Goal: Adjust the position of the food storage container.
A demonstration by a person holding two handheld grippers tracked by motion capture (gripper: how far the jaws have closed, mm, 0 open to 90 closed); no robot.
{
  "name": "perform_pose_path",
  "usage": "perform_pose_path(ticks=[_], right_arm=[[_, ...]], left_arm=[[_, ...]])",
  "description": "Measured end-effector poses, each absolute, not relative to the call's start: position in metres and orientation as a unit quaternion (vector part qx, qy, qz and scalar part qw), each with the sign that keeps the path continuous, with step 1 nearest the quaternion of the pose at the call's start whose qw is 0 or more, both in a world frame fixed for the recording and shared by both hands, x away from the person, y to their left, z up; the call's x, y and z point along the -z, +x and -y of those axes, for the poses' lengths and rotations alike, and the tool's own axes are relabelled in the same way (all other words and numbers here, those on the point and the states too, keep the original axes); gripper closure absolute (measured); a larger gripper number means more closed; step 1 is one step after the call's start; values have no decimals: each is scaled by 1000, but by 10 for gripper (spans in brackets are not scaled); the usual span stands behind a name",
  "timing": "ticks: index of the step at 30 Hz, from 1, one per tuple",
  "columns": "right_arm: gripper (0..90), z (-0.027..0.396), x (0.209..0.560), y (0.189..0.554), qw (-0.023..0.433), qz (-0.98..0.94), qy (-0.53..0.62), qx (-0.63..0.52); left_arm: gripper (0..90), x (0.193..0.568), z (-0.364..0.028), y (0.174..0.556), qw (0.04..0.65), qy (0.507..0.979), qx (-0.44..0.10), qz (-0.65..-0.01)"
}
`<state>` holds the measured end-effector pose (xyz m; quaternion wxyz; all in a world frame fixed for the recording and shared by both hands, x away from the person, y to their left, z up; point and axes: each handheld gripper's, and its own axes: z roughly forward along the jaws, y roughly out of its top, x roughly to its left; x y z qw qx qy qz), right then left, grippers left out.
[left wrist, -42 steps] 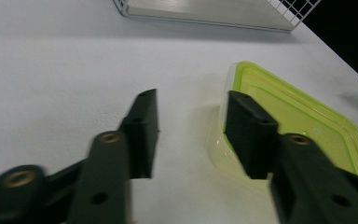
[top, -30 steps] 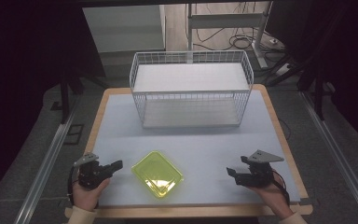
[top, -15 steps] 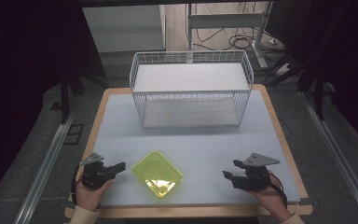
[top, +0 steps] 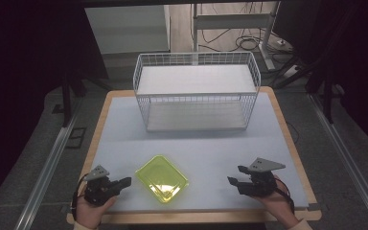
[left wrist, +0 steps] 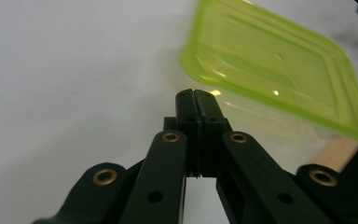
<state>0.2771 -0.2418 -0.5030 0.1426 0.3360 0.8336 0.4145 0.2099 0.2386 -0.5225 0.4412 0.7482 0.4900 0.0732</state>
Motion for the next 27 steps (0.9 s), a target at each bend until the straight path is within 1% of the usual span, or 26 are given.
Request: perform_pose_path(ticks=[3,4,5,9,12,17,27], right_arm=[[394,241,502,277,143,-833,336,-416],[394,241,502,277,143,-833,336,-416],[394,241,502,277,142,-833,336,-416],[392,241,503,277,143,-833,336,-416],[392,242,502,277,143,-833,338,-415],[390,241,503,278,141,-833,339,-414],[389,241,504,278,140,-833,340,-414]], left_arm=[[897,527,-218,200,419,780,-65,-461],[897,527,-218,200,419,780,-65,-461],[897,531,-207,198,409,795,-55,-445],[897,533,-193,196,402,810,-44,-424],[897,532,-183,194,411,815,-35,-408],[897,534,-172,195,408,822,-31,-397],[897,534,-151,199,398,831,-22,-388]])
